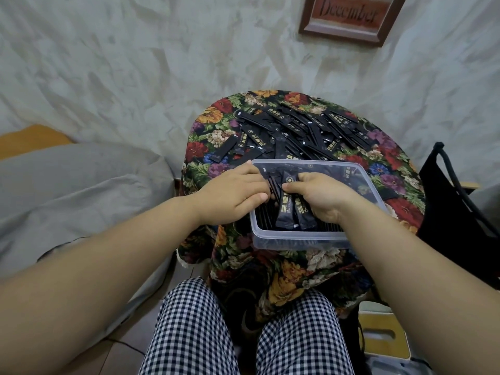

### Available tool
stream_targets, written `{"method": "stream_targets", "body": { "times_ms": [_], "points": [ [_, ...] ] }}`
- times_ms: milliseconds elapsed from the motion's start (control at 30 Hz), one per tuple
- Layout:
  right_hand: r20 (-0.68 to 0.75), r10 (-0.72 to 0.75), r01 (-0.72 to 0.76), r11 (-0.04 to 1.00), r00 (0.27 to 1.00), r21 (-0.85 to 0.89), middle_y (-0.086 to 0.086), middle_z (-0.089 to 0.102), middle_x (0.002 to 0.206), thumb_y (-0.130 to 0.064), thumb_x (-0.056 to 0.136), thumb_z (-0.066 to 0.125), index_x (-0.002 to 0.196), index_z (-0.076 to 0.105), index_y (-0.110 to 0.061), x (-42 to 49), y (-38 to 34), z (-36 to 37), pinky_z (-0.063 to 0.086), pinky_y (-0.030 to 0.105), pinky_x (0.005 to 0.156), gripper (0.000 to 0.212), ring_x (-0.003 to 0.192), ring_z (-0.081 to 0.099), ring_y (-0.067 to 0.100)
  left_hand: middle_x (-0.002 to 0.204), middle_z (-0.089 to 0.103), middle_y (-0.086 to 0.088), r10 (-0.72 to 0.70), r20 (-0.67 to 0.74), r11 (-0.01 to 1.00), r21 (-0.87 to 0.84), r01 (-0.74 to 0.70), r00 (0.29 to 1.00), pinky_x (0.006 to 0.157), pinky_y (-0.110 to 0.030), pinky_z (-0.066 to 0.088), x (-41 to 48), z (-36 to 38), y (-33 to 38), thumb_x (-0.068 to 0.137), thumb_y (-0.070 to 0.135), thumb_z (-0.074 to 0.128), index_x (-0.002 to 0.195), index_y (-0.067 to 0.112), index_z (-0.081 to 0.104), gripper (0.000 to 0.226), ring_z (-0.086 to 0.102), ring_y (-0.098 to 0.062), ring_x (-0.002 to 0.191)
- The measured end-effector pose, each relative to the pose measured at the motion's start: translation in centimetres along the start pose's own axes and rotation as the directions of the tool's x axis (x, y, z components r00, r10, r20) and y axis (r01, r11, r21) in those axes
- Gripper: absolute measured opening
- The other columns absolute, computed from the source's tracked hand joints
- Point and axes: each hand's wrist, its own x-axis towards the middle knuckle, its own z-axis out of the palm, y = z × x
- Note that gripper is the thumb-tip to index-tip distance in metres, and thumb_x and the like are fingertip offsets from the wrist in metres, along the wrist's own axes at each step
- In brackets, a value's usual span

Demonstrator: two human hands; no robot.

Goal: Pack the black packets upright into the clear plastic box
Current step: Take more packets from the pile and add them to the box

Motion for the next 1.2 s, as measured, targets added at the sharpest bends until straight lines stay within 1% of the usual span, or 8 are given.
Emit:
{"method": "stream_targets", "body": {
  "times_ms": [100, 233, 400, 500, 633, 867, 1000, 1200],
  "points": [
    [-0.073, -0.079, 0.058, 0.967, 0.994, -0.248, 0.008, 0.068, 0.108, -0.015, 0.095, 0.054, 0.111, 0.062, -0.007, -0.1, -0.5, -0.2, 0.051, 0.034, 0.09, 0.019, 0.103, 0.063, 0.024, 0.096, 0.062, 0.0, 0.002, -0.017, 1.0, -0.028, -0.003, 1.0, 0.11, -0.038, 0.022, 0.0, 0.2, 0.0, 0.098, 0.034, 0.025, 0.099, 0.012, 0.065, 0.046, 0.043, -0.021, 0.102],
    [-0.044, -0.118, 0.071, 0.807, 0.992, -0.586, 0.002, 0.059, 0.089, -0.029, 0.095, 0.056, 0.109, 0.055, -0.009, -0.9, -1.4, 0.6, 0.039, 0.025, 0.056, 0.025, 0.071, 0.053, 0.014, 0.099, 0.062, -0.001, 0.01, -0.05, 0.998, -0.054, -0.013, 0.999, 0.112, -0.038, 0.02, -0.1, 0.4, -0.2, 0.096, 0.031, 0.027, 0.098, 0.013, 0.07, 0.046, 0.045, -0.019, 0.105],
    [-0.047, -0.144, 0.066, 0.687, 0.988, -0.723, 0.011, 0.059, 0.124, -0.038, 0.092, 0.058, 0.125, 0.051, -0.007, -1.1, -1.6, 1.6, 0.048, 0.035, 0.086, 0.047, 0.106, 0.059, 0.024, 0.098, 0.062, -0.004, 0.007, -0.058, 0.997, -0.075, -0.011, 0.998, 0.11, -0.03, 0.019, -0.3, 0.4, -0.2, 0.091, 0.027, 0.029, 0.097, 0.012, 0.07, 0.044, 0.043, -0.019, 0.105],
    [0.004, -0.09, 0.073, 0.783, 0.996, -0.618, 0.006, 0.061, 0.099, -0.038, 0.093, 0.057, 0.109, 0.057, -0.007, -1.5, -1.2, 1.1, 0.051, 0.025, 0.063, 0.034, 0.08, 0.059, 0.016, 0.098, 0.062, -0.005, 0.02, -0.067, 0.997, -0.067, -0.024, 0.998, 0.108, -0.027, 0.019, -0.3, 0.3, -0.2, 0.09, 0.026, 0.031, 0.096, 0.012, 0.07, 0.043, 0.042, -0.018, 0.105],
    [0.123, 0.027, 0.02, 0.933, 0.992, -0.359, 0.006, 0.066, 0.097, -0.019, 0.097, 0.053, 0.11, 0.063, -0.013, -2.0, -0.7, -0.1, 0.057, 0.024, 0.069, 0.018, 0.082, 0.062, 0.015, 0.098, 0.062, -0.004, 0.027, -0.069, 0.998, -0.062, -0.031, 0.997, 0.109, -0.028, 0.019, -0.3, 0.3, -0.3, 0.09, 0.026, 0.031, 0.095, 0.011, 0.07, 0.042, 0.042, -0.018, 0.105],
    [0.109, -0.023, 0.05, 0.967, 0.994, -0.249, 0.0, 0.058, 0.083, -0.002, 0.088, 0.064, 0.096, 0.063, -0.022, -2.4, 0.3, -0.4, 0.054, 0.016, 0.057, 0.021, 0.073, 0.057, 0.011, 0.099, 0.061, -0.003, 0.027, -0.063, 0.998, -0.06, -0.031, 0.998, 0.108, -0.037, 0.026, -0.3, 0.5, -0.3, 0.089, 0.025, 0.032, 0.094, 0.011, 0.069, 0.04, 0.045, -0.019, 0.103],
    [0.048, -0.033, 0.045, 0.963, 0.998, -0.264, 0.002, 0.053, 0.081, -0.002, 0.083, 0.069, 0.119, 0.059, -0.011, -2.1, 0.6, 0.1, 0.055, 0.02, 0.056, 0.038, 0.072, 0.058, 0.014, 0.107, 0.057, -0.009, 0.004, -0.054, 0.998, -0.065, -0.008, 0.999, 0.098, -0.037, 0.033, -0.4, 0.4, -0.1, 0.088, 0.025, 0.032, 0.094, 0.01, 0.069, 0.04, 0.044, -0.022, 0.106],
    [0.057, -0.035, 0.045, 0.98, 0.998, -0.196, 0.005, 0.064, 0.081, -0.001, 0.084, 0.066, 0.091, 0.066, -0.014, -2.4, 0.3, 0.5, 0.056, 0.021, 0.057, 0.015, 0.069, 0.062, 0.012, 0.107, 0.059, -0.009, 0.024, -0.04, 0.999, -0.033, -0.026, 0.999, 0.098, -0.037, 0.032, -0.4, 0.2, -0.1, 0.089, 0.024, 0.033, 0.093, 0.007, 0.068, 0.039, 0.047, -0.023, 0.106]
  ]
}}
